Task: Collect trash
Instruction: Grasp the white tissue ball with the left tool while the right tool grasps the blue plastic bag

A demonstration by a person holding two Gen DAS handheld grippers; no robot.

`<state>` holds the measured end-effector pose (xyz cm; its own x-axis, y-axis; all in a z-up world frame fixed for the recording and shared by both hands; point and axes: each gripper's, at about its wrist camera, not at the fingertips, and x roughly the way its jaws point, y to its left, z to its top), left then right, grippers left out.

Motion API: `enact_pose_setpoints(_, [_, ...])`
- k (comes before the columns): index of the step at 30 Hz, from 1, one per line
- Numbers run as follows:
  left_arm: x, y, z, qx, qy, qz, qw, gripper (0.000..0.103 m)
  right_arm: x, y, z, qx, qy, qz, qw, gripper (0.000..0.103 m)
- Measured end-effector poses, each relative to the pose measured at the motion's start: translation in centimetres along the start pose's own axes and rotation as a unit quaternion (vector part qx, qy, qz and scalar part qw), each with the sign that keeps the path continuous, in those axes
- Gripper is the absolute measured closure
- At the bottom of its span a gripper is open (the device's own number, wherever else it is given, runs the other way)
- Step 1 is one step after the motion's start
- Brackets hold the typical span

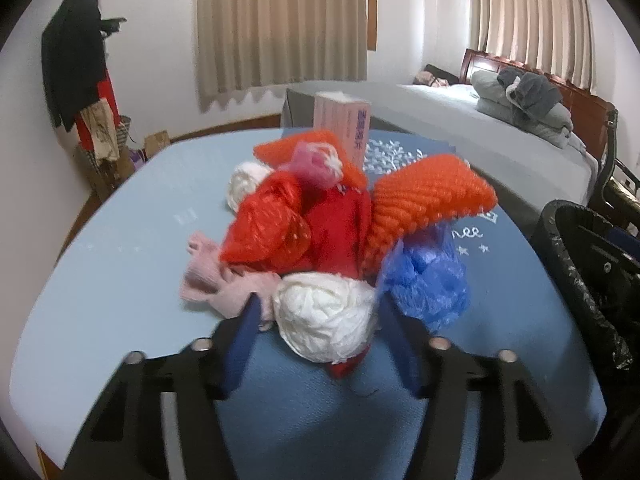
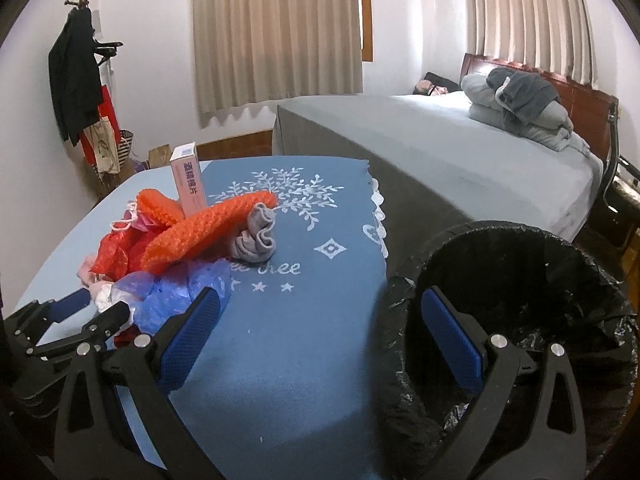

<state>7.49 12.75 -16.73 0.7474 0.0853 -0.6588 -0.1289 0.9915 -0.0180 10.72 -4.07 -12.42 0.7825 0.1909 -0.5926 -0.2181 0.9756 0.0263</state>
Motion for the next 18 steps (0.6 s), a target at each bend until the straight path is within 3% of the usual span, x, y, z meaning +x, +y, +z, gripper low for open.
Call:
enact_pose_setpoints(2, [0.3,-0.2,-0.1,0.001,0.007,-0.011,0.9999,0.063,0.1,0.1,0.0,-0.002,0.0,0.001,1.0,0.005])
enact_pose_setpoints(5, [0.3,-0.6,-0.3,0.012,0.002,-0.014,0.9998,0.072,0.3,0.4,0.0,-0.005,0.001,0.004,1.0,0.005])
enact_pose_setpoints(11, [-1.6,0.0,0.3,0.006,-0.027,-0.015,0.9995,0.075,0.7,1.4,0.0,-0.011,0.005,0.015,1.0,0.005])
enact_pose_setpoints(18, [-4.0,2.0,1.1,0.004,-0.062,0.011,0.998,0.075,1.9,4.3,0.3,-0.021,0.009,0.047,0.999,0.005])
